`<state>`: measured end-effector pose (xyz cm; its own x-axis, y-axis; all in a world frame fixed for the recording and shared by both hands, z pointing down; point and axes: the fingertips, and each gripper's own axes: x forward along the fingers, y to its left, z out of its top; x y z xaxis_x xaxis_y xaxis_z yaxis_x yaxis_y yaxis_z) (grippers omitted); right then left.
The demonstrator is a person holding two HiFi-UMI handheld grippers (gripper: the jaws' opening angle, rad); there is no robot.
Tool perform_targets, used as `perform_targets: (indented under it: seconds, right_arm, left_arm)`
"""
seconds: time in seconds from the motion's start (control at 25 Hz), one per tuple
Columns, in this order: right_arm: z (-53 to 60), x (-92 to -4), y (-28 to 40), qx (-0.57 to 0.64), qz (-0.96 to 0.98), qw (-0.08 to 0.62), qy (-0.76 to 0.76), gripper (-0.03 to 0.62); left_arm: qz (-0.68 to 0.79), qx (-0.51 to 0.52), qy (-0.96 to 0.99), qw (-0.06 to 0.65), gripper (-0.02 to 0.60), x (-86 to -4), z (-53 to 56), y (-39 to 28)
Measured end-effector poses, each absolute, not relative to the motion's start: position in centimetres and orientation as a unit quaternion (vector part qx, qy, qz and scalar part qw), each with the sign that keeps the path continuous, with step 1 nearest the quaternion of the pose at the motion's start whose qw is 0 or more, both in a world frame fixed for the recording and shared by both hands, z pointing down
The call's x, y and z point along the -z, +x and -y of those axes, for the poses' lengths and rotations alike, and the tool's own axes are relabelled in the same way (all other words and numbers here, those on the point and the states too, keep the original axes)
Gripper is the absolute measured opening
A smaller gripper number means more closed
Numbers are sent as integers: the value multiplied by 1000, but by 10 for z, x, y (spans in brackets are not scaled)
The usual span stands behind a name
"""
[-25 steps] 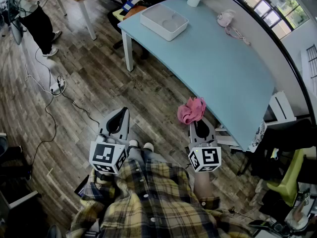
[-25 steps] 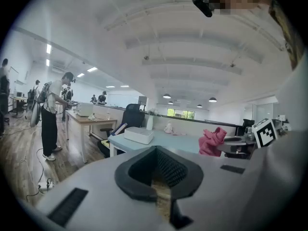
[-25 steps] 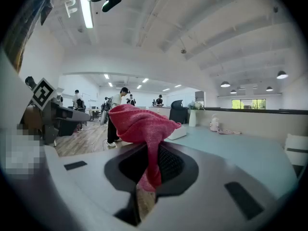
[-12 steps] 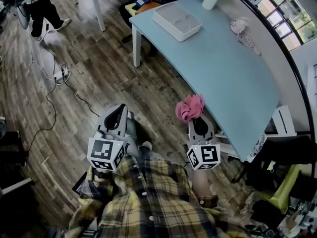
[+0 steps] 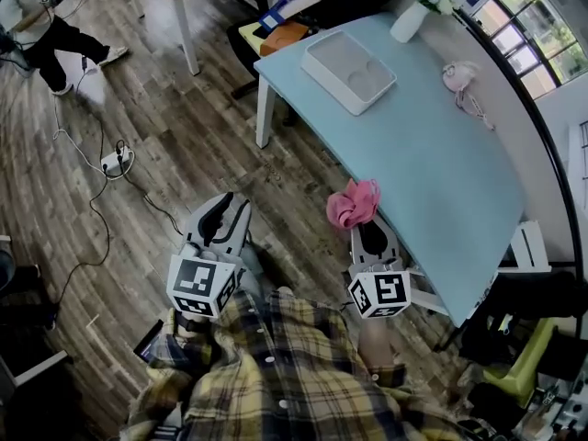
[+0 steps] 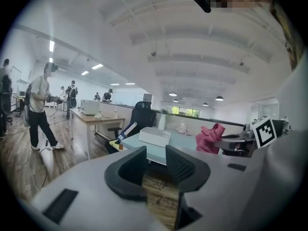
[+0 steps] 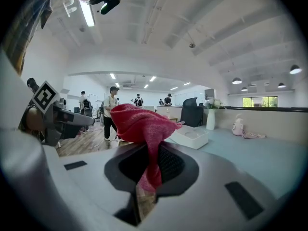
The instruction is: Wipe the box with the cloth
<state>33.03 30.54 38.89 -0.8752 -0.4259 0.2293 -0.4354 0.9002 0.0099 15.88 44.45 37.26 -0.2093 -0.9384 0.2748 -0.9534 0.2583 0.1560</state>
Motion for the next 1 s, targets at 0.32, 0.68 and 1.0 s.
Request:
perform_targets:
  seconds: [0.32, 0.68, 1.0]
  right_arm:
    - [-286, -388, 242, -22, 964, 113, 238, 41]
    - [-270, -390, 198, -26, 955, 134, 264, 41]
    - [-247, -405, 185, -37, 949, 149, 275, 43]
  left_arm:
    - [768, -33, 618, 164, 189, -378, -429, 65]
    - [768, -31, 612, 185, 227, -387, -424, -1]
    - [762, -42, 613, 204, 252, -407, -401, -20]
